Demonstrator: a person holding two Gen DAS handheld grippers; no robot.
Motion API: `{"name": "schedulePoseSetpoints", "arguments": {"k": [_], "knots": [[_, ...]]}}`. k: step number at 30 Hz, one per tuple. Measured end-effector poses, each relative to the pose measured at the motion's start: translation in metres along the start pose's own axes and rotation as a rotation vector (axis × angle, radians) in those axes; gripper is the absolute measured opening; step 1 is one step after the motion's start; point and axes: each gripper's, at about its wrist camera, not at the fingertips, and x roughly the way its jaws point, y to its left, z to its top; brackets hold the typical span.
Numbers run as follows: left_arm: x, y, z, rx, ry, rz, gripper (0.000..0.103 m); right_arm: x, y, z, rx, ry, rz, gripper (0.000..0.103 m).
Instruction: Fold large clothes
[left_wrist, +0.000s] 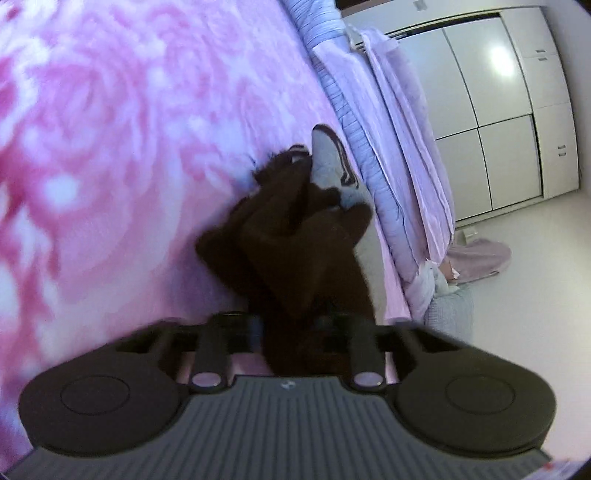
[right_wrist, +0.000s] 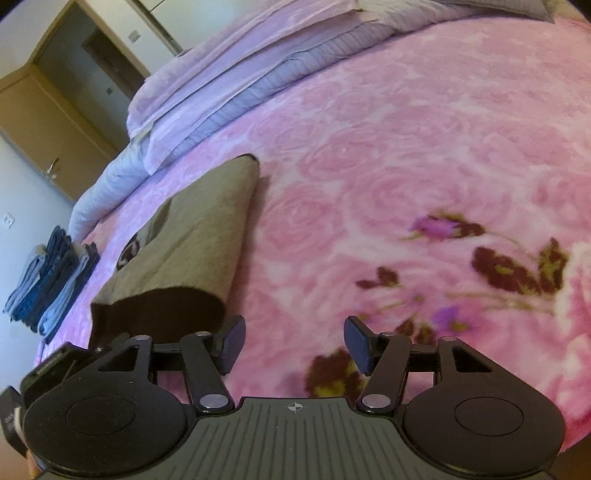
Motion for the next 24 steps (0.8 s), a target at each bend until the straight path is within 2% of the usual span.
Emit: {"name": "schedulePoseSetpoints", "arguments": {"k": [3,6,10,12,14,15,19,22,24], "knots": [[-0.007,-0.015,0.010,0.102,-0.054,0.023,0.011,0.008,-0.005,0.010,-0.016,0.006,0.003,0.056],[-0.034,-0.031,0.040,0.232,-0.099,0.048,0.011,0.021,-0.009,0.030,-0.076,0.031,0.040,0.056],[-0.050,-0.043,0.099,0.405,-0.152,0.209,0.011,0.056,-0.007,0.073,-0.206,0.088,0.152,0.056],[-0.035,-0.042,0.122,0.447,-0.116,0.291,0.011,0.082,-0.004,0.092,-0.259,0.121,0.226,0.056],[-0.030,-0.042,0.125,0.454,-0.099,0.319,0.013,0.107,0.001,0.106,-0.291,0.150,0.263,0.056],[-0.030,-0.042,0.122,0.446,-0.087,0.333,0.013,0.115,0.004,0.110,-0.288,0.162,0.249,0.056],[-0.045,-0.043,0.117,0.313,-0.065,0.363,0.018,0.128,0.021,0.132,-0.263,0.244,0.214,0.056],[-0.060,-0.050,0.126,0.252,-0.025,0.385,0.016,0.126,0.051,0.152,-0.341,0.284,0.191,0.056],[-0.076,-0.060,0.130,0.233,-0.027,0.394,0.016,0.126,0.074,0.167,-0.402,0.304,0.185,0.056]]}}
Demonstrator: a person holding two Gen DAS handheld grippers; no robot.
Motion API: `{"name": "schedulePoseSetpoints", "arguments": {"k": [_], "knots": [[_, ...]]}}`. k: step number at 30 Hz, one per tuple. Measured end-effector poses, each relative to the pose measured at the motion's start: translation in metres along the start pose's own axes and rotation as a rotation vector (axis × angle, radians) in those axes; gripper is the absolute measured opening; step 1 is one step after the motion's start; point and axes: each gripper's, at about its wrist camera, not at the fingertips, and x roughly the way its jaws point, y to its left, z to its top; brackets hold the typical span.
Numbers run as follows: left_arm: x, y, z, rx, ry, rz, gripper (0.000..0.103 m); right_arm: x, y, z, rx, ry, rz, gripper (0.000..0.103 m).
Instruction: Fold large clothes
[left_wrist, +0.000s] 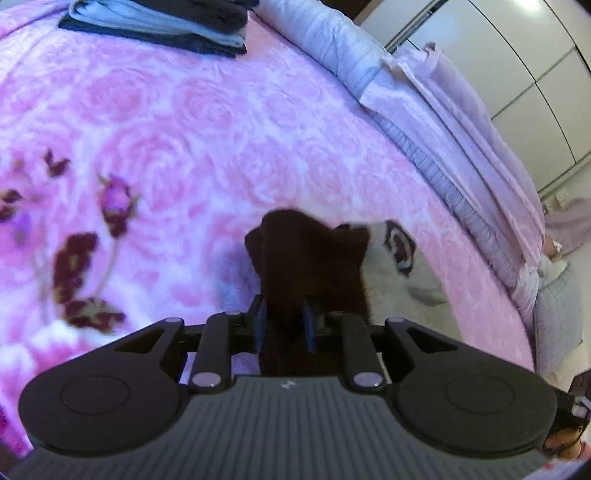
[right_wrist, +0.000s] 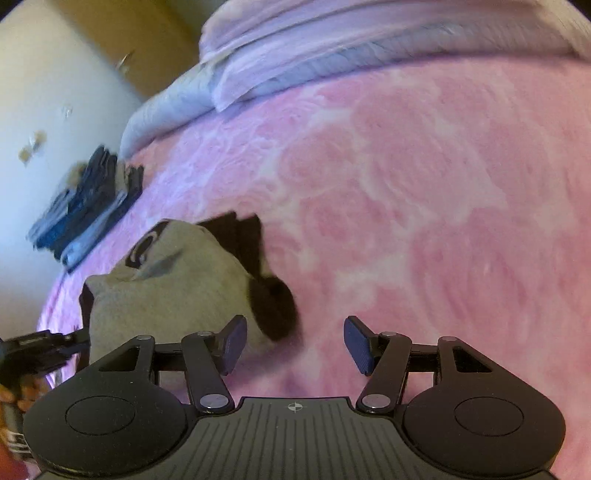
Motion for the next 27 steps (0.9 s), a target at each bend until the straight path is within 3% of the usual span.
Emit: {"name": "schedulePoseSetpoints", "arguments": {"k": [2,7,15,21,27], "knots": [[-0.009,-0.004,0.008,-0.023,-0.007,0.013,0.016,0.001,0.013,0.021,-0.027,0.022,-0.015,0.056],[-0.007,-0.014,0.017,-0.088,-0.003,0.028,0.020,0.020,0.032,0.063,-0.086,0.084,0.069,0.056],[0.012,-0.018,0.005,-0.221,-0.084,0.098,0.028,0.101,0.042,0.112,-0.193,0.183,0.231,0.056],[0.022,-0.020,0.004,-0.270,-0.172,0.114,0.034,0.149,0.058,0.126,-0.281,0.225,0.343,0.056],[0.033,-0.014,0.004,-0.322,-0.211,0.113,0.033,0.189,0.074,0.119,-0.316,0.268,0.404,0.053]]}}
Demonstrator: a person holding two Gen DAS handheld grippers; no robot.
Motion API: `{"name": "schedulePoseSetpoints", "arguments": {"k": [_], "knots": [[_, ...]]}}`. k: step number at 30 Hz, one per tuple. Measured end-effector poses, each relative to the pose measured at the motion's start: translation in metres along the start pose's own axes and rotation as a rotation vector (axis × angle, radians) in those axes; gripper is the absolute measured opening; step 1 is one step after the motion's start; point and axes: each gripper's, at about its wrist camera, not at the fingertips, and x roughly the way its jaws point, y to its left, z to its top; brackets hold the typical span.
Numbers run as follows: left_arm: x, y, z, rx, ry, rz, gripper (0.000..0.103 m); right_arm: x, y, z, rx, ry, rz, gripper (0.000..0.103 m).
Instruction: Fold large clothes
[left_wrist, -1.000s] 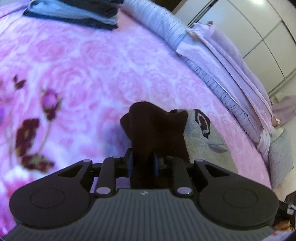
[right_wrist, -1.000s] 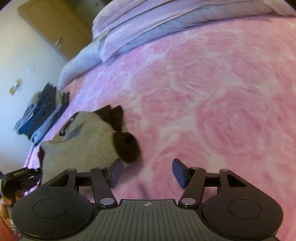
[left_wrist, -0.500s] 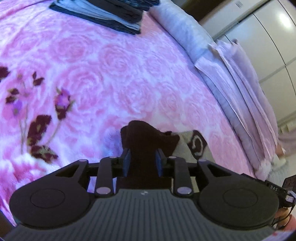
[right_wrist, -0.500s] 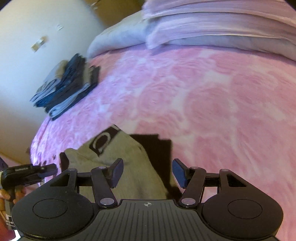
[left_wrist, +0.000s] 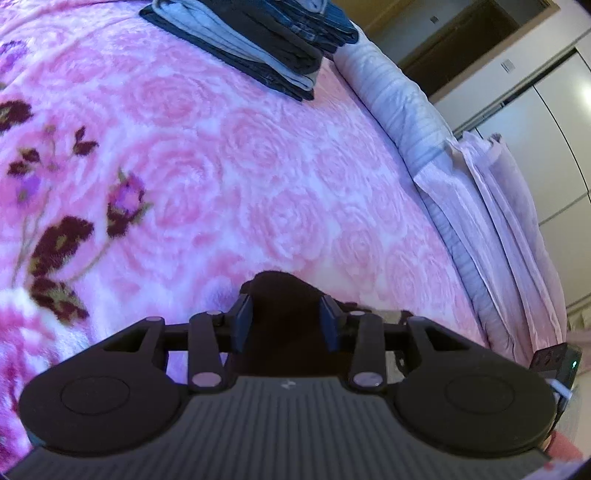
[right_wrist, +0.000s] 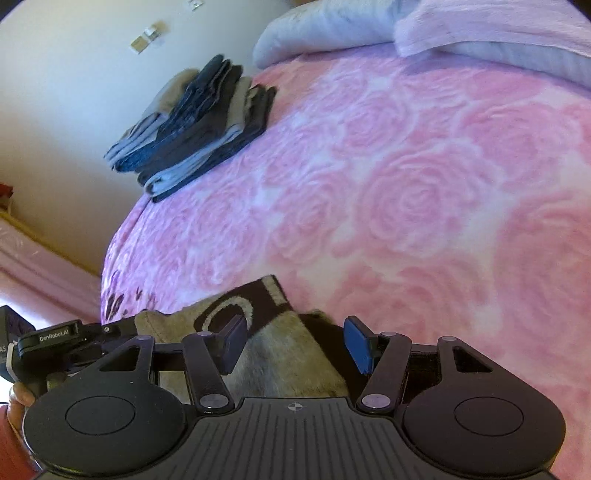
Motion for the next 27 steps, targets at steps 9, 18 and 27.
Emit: {"name": "schedulePoseSetpoints", "arguments": {"k": [9,18,27], "knots": [[0.003,-0.005,-0.003,0.106,-0.024,0.085,0.005,-0.005,0.014,-0.011,-0.063,-0.151,-0.051,0.000],[0.013,-0.007,0.008,0.130,0.036,0.111,0.020,0.015,0.007,-0.014,0.028,-0.087,-0.165,0.001],[0.002,0.019,0.015,0.000,0.055,-0.003,0.049,0.002,-0.004,0.012,0.147,-0.091,0.019,0.063]]}}
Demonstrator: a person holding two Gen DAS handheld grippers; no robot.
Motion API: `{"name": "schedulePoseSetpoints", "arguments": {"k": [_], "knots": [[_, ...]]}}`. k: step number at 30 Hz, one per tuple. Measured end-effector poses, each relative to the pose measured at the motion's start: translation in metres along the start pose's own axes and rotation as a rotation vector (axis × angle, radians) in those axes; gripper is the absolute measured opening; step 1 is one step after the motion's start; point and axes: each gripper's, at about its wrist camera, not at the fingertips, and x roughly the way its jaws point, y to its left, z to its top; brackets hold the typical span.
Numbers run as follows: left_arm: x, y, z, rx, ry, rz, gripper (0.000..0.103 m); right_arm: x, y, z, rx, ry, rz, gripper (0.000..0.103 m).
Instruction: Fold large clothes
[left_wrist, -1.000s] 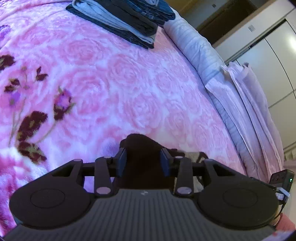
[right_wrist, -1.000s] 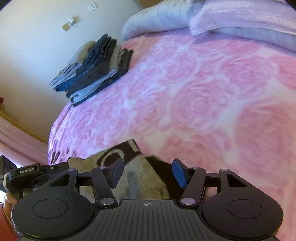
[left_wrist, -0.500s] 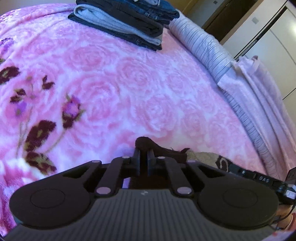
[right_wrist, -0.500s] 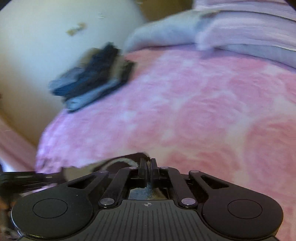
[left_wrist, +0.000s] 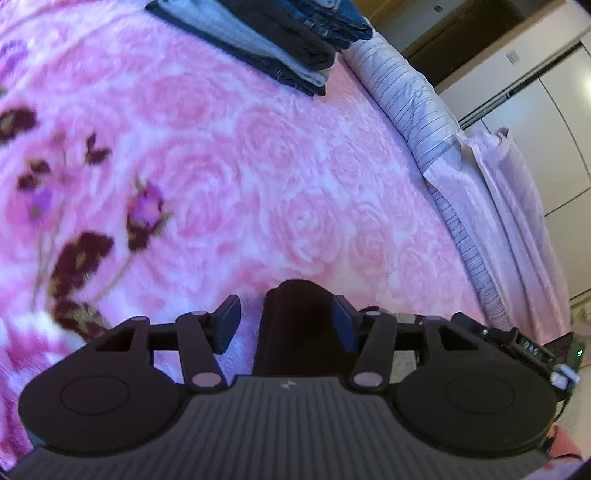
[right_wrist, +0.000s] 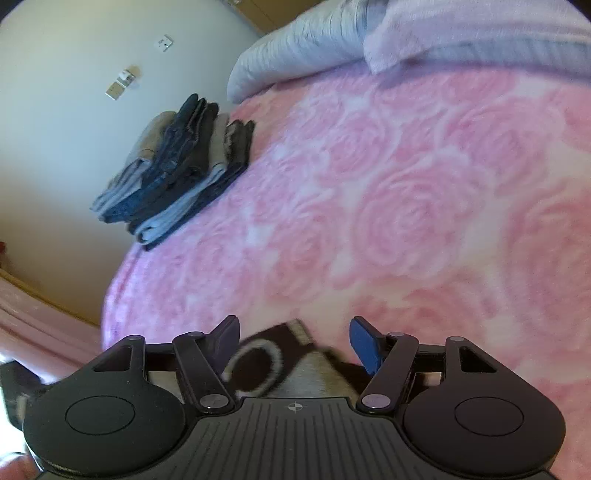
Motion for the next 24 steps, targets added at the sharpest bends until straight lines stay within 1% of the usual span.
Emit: {"name": "schedulePoseSetpoints", "arguments": {"k": [1,2,3,4,6,7,9,10,12,13,14,15,16,17,18,19,20,21,22,23,24], "knots": [[0.004,0.002,-0.001,-0.009,0.012,-0.019,0.046,0.005,0.001,-0.001,-0.015,0.011,0.005,0.063],[0.008,0.002,-0.001,-0.011,0.020,-0.028,0.038,0.009,0.004,-0.002,-0.036,0.019,-0.008,0.050],[0.012,0.000,-0.002,-0.003,0.029,-0.036,0.017,0.012,0.007,-0.004,-0.070,0.026,-0.021,0.001],[0.016,-0.003,-0.002,0.018,0.035,-0.031,0.008,0.015,0.010,-0.007,-0.103,0.028,-0.042,0.001],[0.016,-0.012,-0.002,0.067,0.014,0.005,0.006,0.011,0.013,-0.013,-0.135,-0.031,-0.062,0.000],[0.015,-0.015,-0.002,0.088,0.002,0.025,0.006,0.008,0.014,-0.015,-0.138,-0.064,-0.095,0.000],[0.014,-0.023,-0.002,0.132,-0.007,0.084,0.006,0.007,0.012,-0.017,-0.137,-0.099,-0.172,0.000],[0.016,-0.026,-0.003,0.154,-0.003,0.111,0.006,0.009,0.010,-0.018,-0.137,-0.102,-0.217,0.000],[0.020,-0.032,-0.004,0.186,0.013,0.161,0.006,0.018,0.006,-0.022,-0.151,-0.072,-0.301,0.000],[0.023,-0.035,-0.004,0.204,0.021,0.205,0.006,0.024,0.004,-0.024,-0.169,-0.055,-0.382,0.000],[0.025,-0.035,-0.004,0.205,0.031,0.220,0.007,0.027,-0.002,-0.025,-0.176,-0.037,-0.435,0.000],[0.026,-0.035,-0.004,0.196,0.040,0.226,0.008,0.026,-0.010,-0.024,-0.138,-0.021,-0.426,0.000],[0.026,-0.038,-0.004,0.207,0.044,0.235,0.008,0.020,-0.018,-0.022,-0.072,-0.015,-0.368,0.000],[0.026,-0.042,-0.004,0.228,0.043,0.244,0.011,0.014,-0.020,-0.021,-0.043,-0.018,-0.343,0.000],[0.026,-0.046,-0.004,0.244,0.040,0.257,0.017,0.008,-0.019,-0.019,-0.041,-0.023,-0.344,0.000],[0.025,-0.048,-0.004,0.246,0.038,0.266,0.018,0.002,-0.016,-0.017,-0.048,-0.029,-0.361,0.000],[0.022,-0.051,-0.003,0.239,0.030,0.275,0.022,-0.006,-0.014,-0.014,-0.048,-0.032,-0.371,0.004],[0.018,-0.052,-0.002,0.232,0.021,0.279,0.026,-0.014,-0.012,-0.014,-0.040,-0.039,-0.358,0.014],[0.010,-0.054,-0.001,0.227,0.005,0.278,0.028,-0.025,-0.009,-0.015,-0.029,-0.048,-0.333,0.021],[0.003,-0.057,-0.001,0.228,-0.013,0.275,0.032,-0.037,-0.006,-0.017,-0.023,-0.062,-0.307,0.036],[-0.007,-0.059,-0.001,0.230,-0.031,0.275,0.035,-0.048,-0.003,-0.018,-0.027,-0.076,-0.279,0.042]]}}
